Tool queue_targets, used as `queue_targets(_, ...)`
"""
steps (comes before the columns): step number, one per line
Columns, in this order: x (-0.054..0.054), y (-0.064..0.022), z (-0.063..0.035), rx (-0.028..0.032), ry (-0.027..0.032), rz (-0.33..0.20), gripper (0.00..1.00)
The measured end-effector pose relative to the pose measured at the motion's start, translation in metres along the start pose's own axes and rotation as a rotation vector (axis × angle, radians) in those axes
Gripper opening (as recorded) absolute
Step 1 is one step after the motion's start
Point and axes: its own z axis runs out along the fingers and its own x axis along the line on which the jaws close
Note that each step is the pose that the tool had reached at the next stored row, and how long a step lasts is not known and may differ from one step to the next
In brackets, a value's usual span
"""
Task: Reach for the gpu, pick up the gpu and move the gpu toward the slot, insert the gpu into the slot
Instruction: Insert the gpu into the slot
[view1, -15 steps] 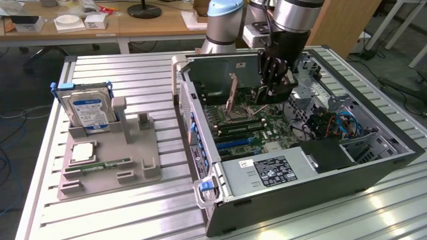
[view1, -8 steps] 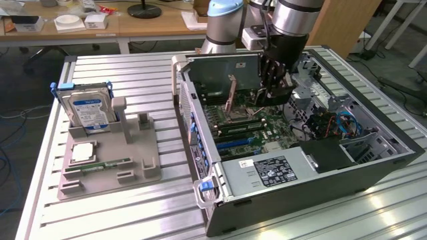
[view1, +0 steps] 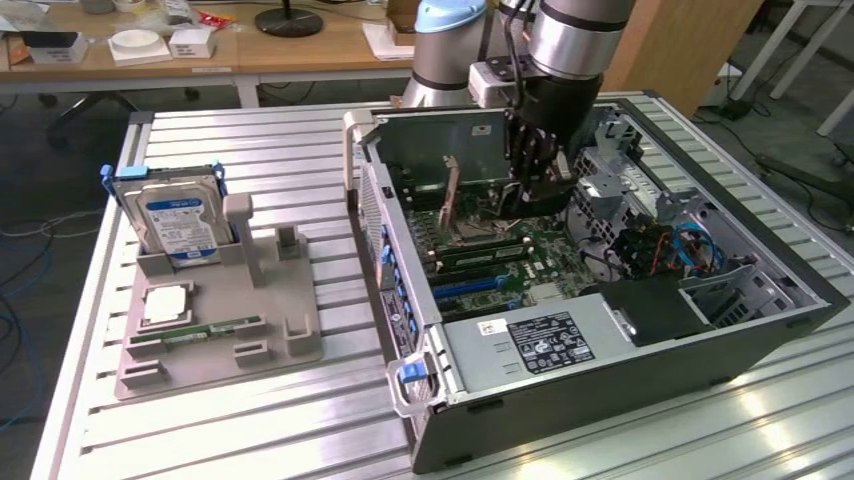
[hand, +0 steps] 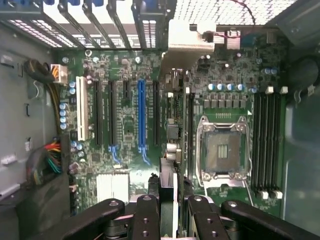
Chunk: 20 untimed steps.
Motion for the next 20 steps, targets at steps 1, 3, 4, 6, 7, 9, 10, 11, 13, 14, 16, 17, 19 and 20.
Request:
queue_targets(1,0.002,0.0006,0.0002,0.0000,0.0001,0.000,0.27)
queue_targets(3,0.009,0.0016,0.0003,-0.0001,0.0001,0.000,0.27)
queue_targets(4,0.013,0.0020,0.0005,0.0000,0.0001,0.000,0.27)
queue_targets(6,0.018,0.0033,0.0011,0.0000,0.0000,0.000,0.27)
queue_targets(7,0.018,0.0047,0.0019,0.0000,-0.0001,0.000,0.27)
queue_targets(9,0.019,0.0113,0.0045,0.0000,0.0000,0.000,0.27)
queue_targets(10,0.019,0.0156,0.0060,0.0000,0.0001,-0.001,0.27)
queue_targets(11,0.019,0.0186,0.0075,0.0000,0.0000,-0.002,0.27)
queue_targets(13,0.020,0.0203,0.0101,-0.0002,0.0001,-0.009,0.27)
queue_targets(14,0.021,0.0204,0.0111,-0.0003,0.0001,-0.013,0.27)
queue_targets(16,0.024,0.0210,0.0128,-0.0003,0.0000,-0.017,0.27)
queue_targets(17,0.024,0.0220,0.0142,-0.0004,-0.0003,-0.019,0.27)
queue_targets(19,0.024,0.0292,0.0170,-0.0004,-0.0001,-0.020,0.27)
queue_targets(20,0.024,0.0326,0.0184,-0.0003,-0.0003,-0.020,0.27)
